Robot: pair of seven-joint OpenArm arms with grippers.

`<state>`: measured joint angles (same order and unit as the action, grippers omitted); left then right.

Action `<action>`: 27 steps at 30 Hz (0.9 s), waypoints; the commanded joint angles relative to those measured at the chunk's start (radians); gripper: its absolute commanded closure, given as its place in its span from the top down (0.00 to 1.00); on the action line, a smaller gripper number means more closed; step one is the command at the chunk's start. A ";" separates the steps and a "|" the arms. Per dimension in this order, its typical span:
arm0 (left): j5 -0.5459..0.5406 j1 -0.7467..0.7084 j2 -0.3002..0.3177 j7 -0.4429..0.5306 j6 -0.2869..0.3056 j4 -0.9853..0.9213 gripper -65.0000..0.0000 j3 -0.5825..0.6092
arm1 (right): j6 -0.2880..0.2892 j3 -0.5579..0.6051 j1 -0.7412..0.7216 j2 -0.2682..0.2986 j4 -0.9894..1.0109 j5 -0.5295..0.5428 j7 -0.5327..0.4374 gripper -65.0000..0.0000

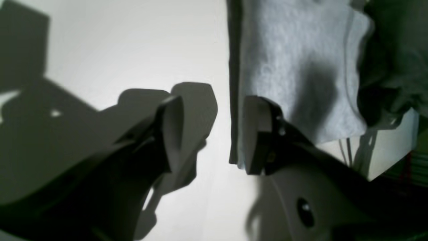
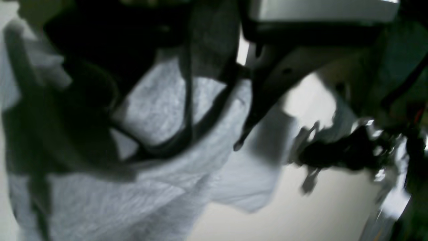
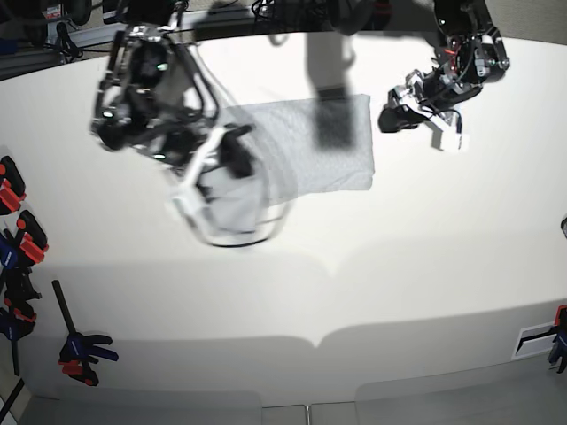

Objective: Fold the T-shirt properly
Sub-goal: 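Grasp the strip's other end with the right gripper and fold it over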

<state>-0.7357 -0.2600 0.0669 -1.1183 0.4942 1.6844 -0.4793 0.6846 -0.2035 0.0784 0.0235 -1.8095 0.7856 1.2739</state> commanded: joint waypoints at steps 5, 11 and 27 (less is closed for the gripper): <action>-0.024 0.008 0.005 0.016 0.006 0.017 0.40 -0.002 | 0.014 0.155 -0.014 -0.051 -0.047 0.032 0.003 0.00; -0.024 0.008 0.005 0.016 0.006 0.017 0.40 -0.002 | 0.014 0.283 -0.014 -0.122 -0.047 -0.035 -0.018 0.00; -0.102 0.011 0.153 0.095 0.006 0.059 0.40 -0.051 | -0.042 0.362 -0.014 -0.176 -0.047 -0.192 -0.050 0.00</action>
<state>-0.8154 -0.2550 0.2131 -1.0397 0.4973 1.7245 -0.5289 0.6476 0.1555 0.0799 -0.1440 -1.8359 0.5682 1.2430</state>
